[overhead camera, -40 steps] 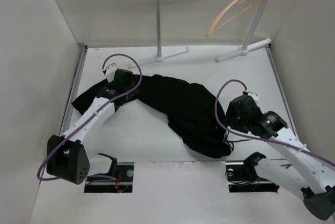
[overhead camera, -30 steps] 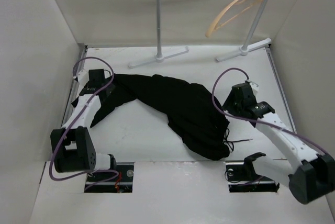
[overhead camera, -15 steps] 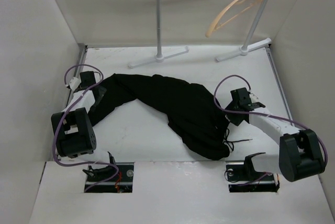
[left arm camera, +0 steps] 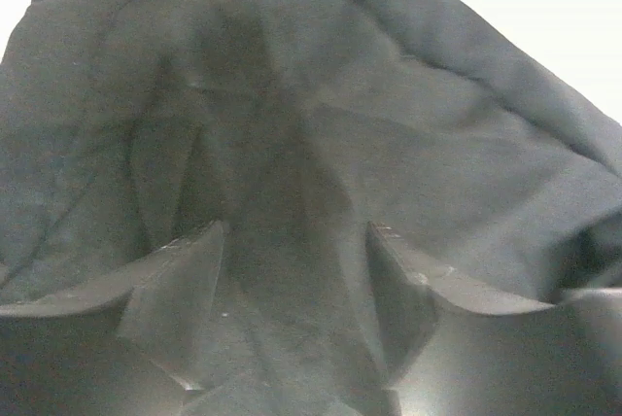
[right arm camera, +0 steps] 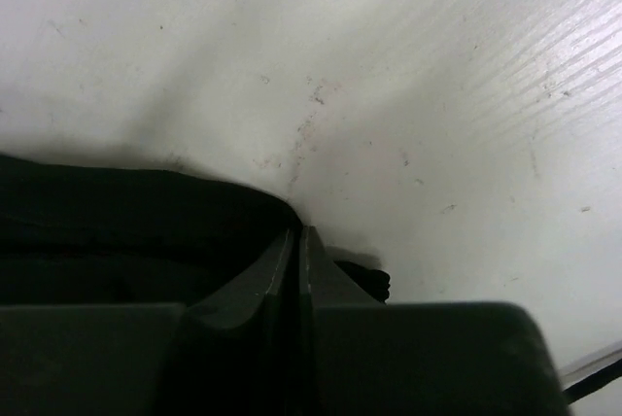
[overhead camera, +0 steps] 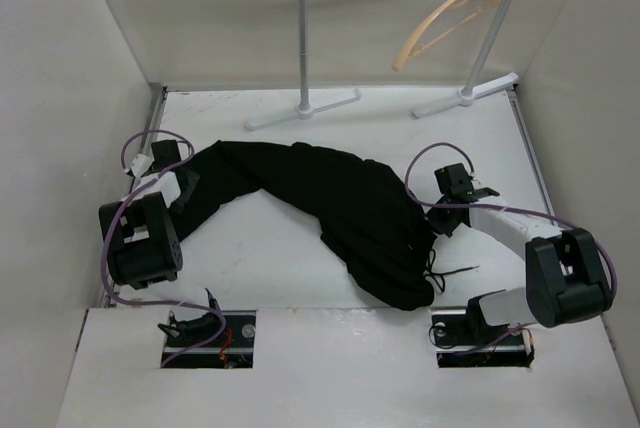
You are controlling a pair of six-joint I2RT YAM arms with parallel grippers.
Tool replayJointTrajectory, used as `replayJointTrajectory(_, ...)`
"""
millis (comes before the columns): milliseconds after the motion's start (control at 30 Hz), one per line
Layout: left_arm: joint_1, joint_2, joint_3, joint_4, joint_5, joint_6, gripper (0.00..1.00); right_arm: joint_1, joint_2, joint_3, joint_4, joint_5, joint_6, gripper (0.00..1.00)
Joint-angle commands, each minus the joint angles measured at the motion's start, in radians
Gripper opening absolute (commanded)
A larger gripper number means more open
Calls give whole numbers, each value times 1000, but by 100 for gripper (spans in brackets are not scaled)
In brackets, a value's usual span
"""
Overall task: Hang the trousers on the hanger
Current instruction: Flatten out the trousers at the center of the board.
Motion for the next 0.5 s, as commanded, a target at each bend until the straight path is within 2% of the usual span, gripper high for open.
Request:
replayJointTrajectory(0,13,8,-18,23,6,-31,48,-30,-15,25,-4,-15,-16,4)
replayJointTrajectory(133,20,1,17,20,20,-30,18,-42,-188,29,18,60,-36,0)
replayJointTrajectory(200,24,-16,39,8,20,-33,10,-42,-261,68,1,93,-74,0)
replayJointTrajectory(467,13,-157,145,-57,-3,-33,7,-59,-525,209,-129,186,-168,0)
